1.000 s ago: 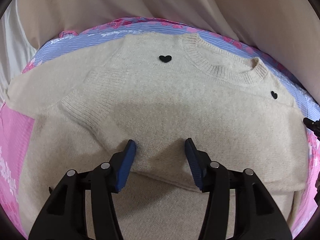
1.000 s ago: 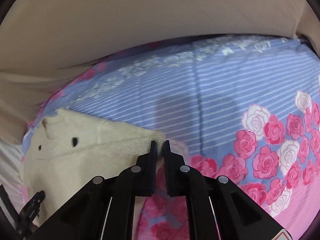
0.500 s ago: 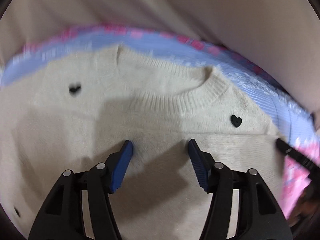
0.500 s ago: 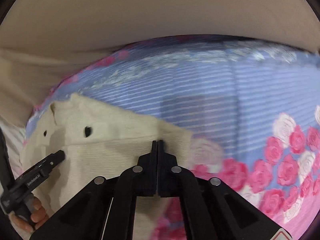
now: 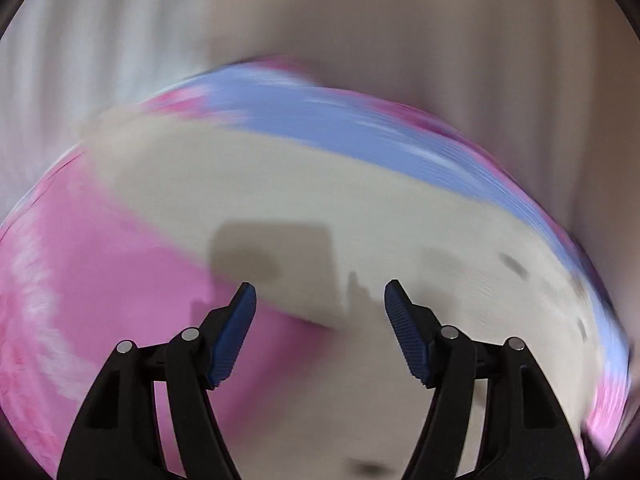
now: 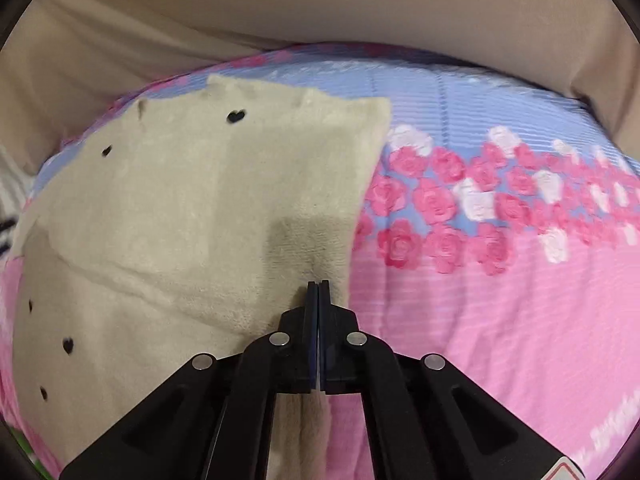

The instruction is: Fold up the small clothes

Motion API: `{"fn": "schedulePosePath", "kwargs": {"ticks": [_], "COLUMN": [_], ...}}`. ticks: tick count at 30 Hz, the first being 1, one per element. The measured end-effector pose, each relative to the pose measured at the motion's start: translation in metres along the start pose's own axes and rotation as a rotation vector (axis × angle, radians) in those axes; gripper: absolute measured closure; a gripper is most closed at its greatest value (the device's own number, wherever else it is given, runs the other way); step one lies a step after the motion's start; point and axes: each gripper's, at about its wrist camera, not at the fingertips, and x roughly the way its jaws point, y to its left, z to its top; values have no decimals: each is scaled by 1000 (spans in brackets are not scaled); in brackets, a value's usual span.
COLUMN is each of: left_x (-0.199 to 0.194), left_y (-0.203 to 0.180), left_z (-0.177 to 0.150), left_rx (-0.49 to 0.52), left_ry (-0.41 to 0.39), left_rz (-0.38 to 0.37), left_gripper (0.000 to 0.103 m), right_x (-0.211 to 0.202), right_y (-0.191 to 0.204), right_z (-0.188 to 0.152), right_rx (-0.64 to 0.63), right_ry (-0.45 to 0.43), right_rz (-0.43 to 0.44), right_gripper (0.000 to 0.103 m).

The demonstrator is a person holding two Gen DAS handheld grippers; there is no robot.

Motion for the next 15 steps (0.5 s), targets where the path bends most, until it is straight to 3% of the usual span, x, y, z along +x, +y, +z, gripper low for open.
{"fn": "schedulePosePath", "kwargs": {"ticks": [3,7,9,11,12,13,15], "left_x": [15,49,70,84,88,95,109], "left_y": [104,203,224,222,214,208,189], "left_z": [43,90,105,122,131,139,154], "left_rx": [-271,-553,-615,-591,-547,-499,-422], "left_ry": [-7,-16,11,11,1,13,49], "left_rz": [84,158,176,210,209,191,167], "left_gripper": [37,37,37,38,49,69,95], "right_x": [-38,-58,-64,-69,-71,-74,-77], "right_y": [27,74,97,119,131,140,149], "right_z": [-9,-33,-44,-55,-62,-67,-74], "right_rx": [8,65,52,15,-3,-23,-38], "right_ry": [-46,1,26,61,72,82,92], "right_rz": [33,118,115,105,95,90,90], "right_gripper": [92,89,86,83,82,80,77]}}
